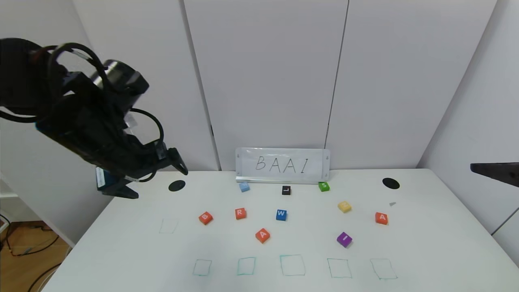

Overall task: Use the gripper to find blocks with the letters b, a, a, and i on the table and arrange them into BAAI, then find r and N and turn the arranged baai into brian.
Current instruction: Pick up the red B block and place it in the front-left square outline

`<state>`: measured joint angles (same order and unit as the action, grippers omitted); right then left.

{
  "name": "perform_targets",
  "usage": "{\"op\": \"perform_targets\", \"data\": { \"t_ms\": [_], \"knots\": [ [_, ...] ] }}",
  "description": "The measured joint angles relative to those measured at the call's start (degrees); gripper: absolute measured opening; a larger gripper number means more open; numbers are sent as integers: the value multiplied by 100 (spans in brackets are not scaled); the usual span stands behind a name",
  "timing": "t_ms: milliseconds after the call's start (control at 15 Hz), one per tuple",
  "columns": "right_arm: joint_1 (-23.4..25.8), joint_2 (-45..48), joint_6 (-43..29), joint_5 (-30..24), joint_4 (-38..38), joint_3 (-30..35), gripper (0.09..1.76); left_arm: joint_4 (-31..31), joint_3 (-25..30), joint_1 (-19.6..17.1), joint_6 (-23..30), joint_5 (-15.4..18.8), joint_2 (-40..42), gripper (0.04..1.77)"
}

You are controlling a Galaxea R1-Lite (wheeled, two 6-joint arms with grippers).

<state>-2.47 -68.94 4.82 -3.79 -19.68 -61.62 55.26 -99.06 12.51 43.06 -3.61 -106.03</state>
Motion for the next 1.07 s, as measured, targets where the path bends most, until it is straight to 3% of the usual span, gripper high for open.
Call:
{"op": "perform_targets", "data": {
  "t_ms": [467, 1067],
  "knots": [
    [-30, 223, -2, -9, -11, 13, 171, 187, -595, 17, 957, 72, -1384, 172],
    [-174, 458, 13, 10, 17, 123, 171, -50, -802, 46, 1349, 0, -2484, 172]
  ]
}}
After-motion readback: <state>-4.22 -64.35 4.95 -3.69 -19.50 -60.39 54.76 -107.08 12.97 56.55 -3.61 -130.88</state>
